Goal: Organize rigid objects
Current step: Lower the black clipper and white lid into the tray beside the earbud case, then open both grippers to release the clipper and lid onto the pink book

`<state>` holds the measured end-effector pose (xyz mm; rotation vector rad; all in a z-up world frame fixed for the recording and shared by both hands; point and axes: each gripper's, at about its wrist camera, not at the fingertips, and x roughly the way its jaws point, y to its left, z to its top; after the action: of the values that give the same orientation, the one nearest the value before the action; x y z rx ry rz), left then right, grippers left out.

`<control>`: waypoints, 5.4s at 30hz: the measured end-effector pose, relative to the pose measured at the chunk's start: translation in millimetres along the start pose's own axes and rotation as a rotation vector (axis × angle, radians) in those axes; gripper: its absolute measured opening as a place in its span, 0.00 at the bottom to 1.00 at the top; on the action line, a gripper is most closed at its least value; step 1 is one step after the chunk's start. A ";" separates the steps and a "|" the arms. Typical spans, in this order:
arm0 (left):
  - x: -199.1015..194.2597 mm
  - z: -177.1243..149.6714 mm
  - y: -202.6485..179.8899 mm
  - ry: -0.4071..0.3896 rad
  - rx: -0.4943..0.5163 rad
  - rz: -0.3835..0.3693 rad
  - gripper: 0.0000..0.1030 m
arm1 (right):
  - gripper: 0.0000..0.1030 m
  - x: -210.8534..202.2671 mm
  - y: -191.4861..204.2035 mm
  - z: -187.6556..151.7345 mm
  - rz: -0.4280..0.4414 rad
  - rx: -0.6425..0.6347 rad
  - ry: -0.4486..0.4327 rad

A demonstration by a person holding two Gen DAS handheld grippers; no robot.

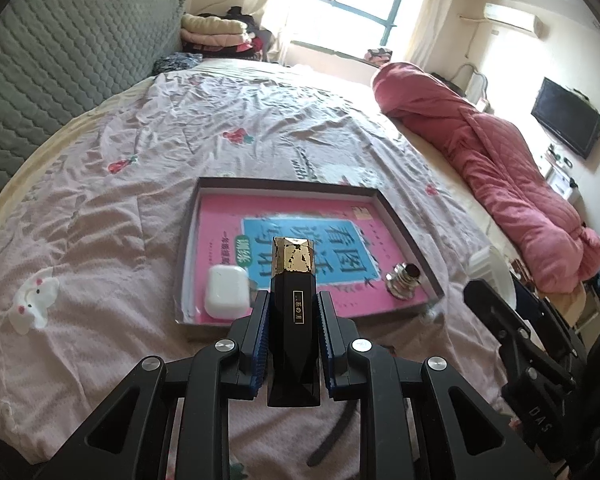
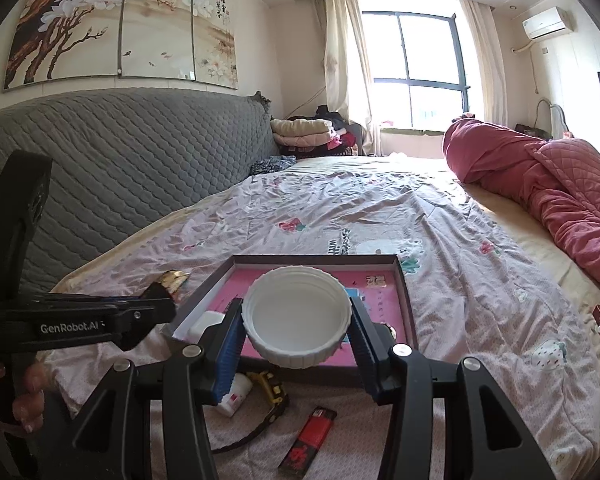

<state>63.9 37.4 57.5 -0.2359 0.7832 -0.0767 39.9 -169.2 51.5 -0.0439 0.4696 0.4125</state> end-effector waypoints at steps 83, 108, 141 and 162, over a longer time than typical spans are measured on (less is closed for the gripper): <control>148.9 2.0 7.8 0.191 -0.024 0.043 0.22 | 0.48 152.4 -8.3 -33.0 0.065 -0.083 0.296; 146.1 -2.6 6.7 0.197 -0.011 0.051 0.22 | 0.49 160.9 -33.3 -34.4 0.044 -0.039 0.411; 144.6 -2.1 4.3 0.226 0.007 0.081 0.22 | 0.49 168.1 -31.4 -31.9 0.079 -0.058 0.441; 138.0 -2.3 3.0 0.222 0.004 0.080 0.23 | 0.50 162.4 -30.2 -30.9 0.098 -0.043 0.405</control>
<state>159.8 18.4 -40.0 -0.1936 1.0126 -0.0289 170.3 -140.0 -50.4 -0.1479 0.8642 0.5125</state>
